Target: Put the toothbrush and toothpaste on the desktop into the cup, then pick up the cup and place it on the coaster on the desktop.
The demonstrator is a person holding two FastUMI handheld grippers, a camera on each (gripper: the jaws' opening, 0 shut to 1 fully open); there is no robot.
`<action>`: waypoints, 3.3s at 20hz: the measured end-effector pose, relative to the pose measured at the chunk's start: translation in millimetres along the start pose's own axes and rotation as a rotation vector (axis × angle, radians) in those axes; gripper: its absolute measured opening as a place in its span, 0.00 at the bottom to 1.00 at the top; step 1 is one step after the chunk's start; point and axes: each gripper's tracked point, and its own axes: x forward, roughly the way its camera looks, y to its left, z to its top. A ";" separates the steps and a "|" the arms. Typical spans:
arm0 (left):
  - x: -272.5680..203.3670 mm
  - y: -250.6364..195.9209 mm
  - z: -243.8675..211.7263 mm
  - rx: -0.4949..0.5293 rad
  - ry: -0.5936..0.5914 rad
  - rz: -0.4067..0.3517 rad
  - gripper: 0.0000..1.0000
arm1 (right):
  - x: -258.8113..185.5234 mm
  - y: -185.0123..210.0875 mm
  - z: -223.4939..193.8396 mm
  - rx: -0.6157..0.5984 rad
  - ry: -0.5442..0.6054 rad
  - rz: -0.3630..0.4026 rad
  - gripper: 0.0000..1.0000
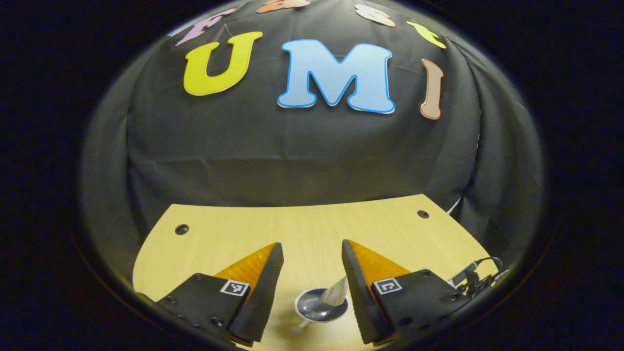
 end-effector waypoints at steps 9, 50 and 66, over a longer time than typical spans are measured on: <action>-60.5 68.6 2.3 -0.019 -0.024 0.086 0.77 | -76.8 64.6 130.6 0.064 -0.323 0.129 0.01; -97.7 57.8 -94.2 0.074 0.293 -0.152 0.78 | -109.9 83.8 145.0 0.048 -0.775 0.120 0.27; -31.0 33.7 -190.6 0.400 0.852 -0.303 0.78 | -108.1 -56.2 98.6 0.356 -0.729 -0.023 0.27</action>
